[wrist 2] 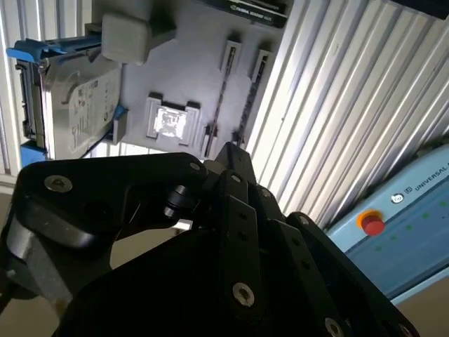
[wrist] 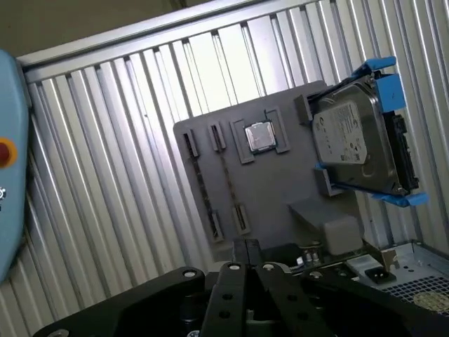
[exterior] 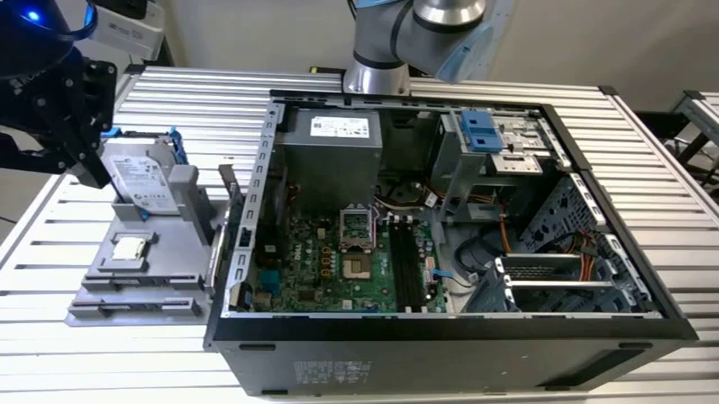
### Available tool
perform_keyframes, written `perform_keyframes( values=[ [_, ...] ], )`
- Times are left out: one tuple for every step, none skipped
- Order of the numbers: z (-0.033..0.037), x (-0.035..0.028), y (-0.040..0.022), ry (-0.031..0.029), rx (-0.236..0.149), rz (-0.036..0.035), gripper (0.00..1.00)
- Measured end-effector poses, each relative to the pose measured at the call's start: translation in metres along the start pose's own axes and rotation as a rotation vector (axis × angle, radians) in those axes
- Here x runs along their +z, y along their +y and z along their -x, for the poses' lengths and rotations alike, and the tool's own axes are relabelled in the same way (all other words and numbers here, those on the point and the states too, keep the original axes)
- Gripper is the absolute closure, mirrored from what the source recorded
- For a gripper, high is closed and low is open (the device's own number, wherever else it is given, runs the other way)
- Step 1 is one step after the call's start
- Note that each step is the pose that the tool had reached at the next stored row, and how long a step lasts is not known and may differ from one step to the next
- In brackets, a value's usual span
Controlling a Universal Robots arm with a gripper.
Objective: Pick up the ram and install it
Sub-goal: 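Pick up the ram and move it above insertion slot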
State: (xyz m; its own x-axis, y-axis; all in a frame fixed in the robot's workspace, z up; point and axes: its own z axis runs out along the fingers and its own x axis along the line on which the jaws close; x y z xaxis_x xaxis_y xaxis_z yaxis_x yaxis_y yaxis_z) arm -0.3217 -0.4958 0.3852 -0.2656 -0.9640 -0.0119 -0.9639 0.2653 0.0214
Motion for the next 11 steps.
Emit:
perform_keyframes(
  values=[
    [0.0, 0.0, 0.0, 0.0004, -0.018, 0.0002, 1.0],
    [0.0, 0.0, 0.0, 0.0008, -0.036, 0.0005, 1.0],
    [0.0, 0.0, 0.0, 0.0011, -0.054, 0.0006, 1.0],
    [0.0, 0.0, 0.0, 0.0015, -0.072, 0.0009, 1.0],
    [0.0, 0.0, 0.0, 0.0019, -0.09, 0.001, 1.0],
    [0.0, 0.0, 0.0, 0.0024, -0.108, 0.0013, 1.0],
    [0.0, 0.0, 0.0001, 0.0027, -0.127, 0.0015, 1.0],
    [0.0, 0.0, 0.0001, 0.0031, -0.145, 0.0017, 1.0],
    [0.0, 0.0, 0.0001, 0.0035, -0.163, 0.0019, 1.0],
    [0.0, 0.0, 0.0001, 0.0039, -0.182, 0.0021, 1.0],
    [0.0, 0.0, 0.0001, 0.0043, -0.199, 0.0024, 1.0]
  ],
)
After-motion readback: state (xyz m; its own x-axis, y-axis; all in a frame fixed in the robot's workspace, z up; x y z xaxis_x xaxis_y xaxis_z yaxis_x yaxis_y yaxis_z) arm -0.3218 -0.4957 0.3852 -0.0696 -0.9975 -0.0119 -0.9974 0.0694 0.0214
